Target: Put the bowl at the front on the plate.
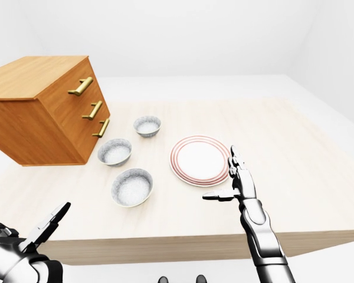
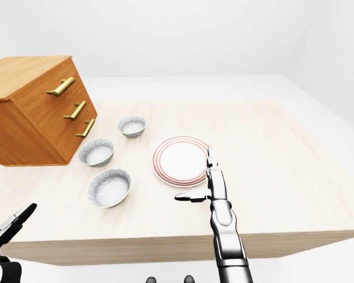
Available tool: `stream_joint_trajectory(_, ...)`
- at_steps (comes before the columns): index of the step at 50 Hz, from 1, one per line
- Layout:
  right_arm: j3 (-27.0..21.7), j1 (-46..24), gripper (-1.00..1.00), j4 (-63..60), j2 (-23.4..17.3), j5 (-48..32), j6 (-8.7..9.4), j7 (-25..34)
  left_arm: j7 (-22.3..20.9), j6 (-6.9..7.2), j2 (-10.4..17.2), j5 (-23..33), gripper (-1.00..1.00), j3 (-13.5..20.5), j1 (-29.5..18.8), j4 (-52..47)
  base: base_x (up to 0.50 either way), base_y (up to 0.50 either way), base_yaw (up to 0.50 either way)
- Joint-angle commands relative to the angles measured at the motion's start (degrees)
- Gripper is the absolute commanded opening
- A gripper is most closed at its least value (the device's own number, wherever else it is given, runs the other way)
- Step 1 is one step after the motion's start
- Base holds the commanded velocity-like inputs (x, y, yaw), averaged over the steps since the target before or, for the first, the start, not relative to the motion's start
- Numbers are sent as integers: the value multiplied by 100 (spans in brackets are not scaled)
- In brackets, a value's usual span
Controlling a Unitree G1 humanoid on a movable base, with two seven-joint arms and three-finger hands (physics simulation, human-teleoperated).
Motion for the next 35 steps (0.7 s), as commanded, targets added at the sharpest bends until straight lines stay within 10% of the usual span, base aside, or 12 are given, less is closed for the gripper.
stream_joint_trajectory(1, -14, -22, 100, 94, -1, 0, -99, 18, 60, 0, -4, 61, 100, -25, -7, 23, 50, 0, 0)
stream_joint_trajectory(16, 9, 8, 100, -17, 7, -27, -54, -18, 75, 0, 1, 85, 100, -28, -21, 64, 50, 0, 0)
stream_joint_trajectory(20, 297, 157, 100, -567, -22, -787, 349, -71, 86, 0, -9, 118, 100, -46, -25, 70, 0, 0, 0)
stream_joint_trajectory(35, 669, -162, 100, -1646, 60, -1822, 349, 127, 112, 0, 19, 101, 100, -58, -30, 60, 0, 0, 0)
